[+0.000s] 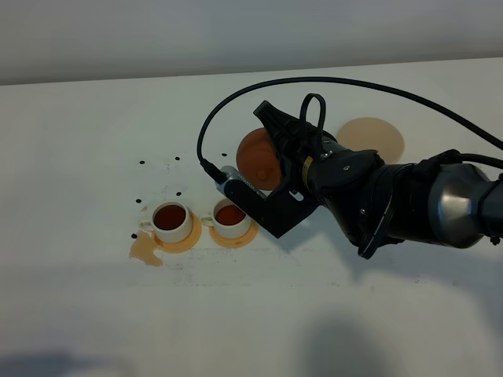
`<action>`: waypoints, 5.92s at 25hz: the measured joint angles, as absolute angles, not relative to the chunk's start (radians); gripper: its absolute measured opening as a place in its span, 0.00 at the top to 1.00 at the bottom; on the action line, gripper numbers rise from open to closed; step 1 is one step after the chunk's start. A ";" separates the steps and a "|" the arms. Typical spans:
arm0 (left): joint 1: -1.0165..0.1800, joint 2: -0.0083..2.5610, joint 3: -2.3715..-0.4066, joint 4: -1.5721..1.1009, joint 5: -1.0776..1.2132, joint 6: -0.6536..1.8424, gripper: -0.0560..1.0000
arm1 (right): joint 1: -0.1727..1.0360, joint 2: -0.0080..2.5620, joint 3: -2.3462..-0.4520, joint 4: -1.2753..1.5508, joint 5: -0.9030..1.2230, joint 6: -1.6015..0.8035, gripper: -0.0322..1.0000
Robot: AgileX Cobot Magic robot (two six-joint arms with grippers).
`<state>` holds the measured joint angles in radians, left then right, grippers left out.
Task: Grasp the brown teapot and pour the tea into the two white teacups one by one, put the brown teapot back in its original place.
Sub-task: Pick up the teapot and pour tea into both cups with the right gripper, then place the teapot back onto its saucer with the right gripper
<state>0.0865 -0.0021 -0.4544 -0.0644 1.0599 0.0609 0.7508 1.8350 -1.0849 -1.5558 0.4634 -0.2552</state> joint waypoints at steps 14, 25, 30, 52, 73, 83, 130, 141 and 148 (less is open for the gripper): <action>0.087 -0.002 -0.454 -0.064 1.060 0.061 0.47 | 0.751 1.835 -1.085 -1.582 0.465 -0.255 0.86; 0.087 -0.002 -0.454 -0.064 1.060 0.061 0.47 | 0.751 1.835 -1.085 -1.609 0.466 -0.255 0.86; 0.087 -0.002 -0.454 -0.064 1.060 0.061 0.47 | 0.752 1.835 -1.085 -1.611 0.472 -0.255 0.86; 0.087 -0.002 -0.454 -0.064 1.060 0.061 0.47 | 0.772 1.835 -1.085 -1.612 0.486 -0.252 0.86; 0.087 -0.002 -0.454 -0.064 1.060 0.061 0.47 | 0.782 1.835 -1.085 -1.506 0.470 -0.109 0.86; 0.087 -0.002 -0.454 -0.064 1.060 0.061 0.47 | 0.780 1.835 -1.127 -1.262 0.482 0.091 0.86; 0.087 -0.002 -0.454 -0.064 1.060 0.061 0.47 | 0.552 1.982 -1.222 -0.020 0.381 -0.038 0.86; 0.087 -0.002 -0.454 -0.064 1.060 0.061 0.47 | 0.379 1.872 -1.222 -0.026 0.391 -0.044 0.86; 0.087 -0.002 -0.454 -0.064 1.060 0.061 0.47 | 0.260 1.873 -1.222 -0.030 0.395 -0.053 0.86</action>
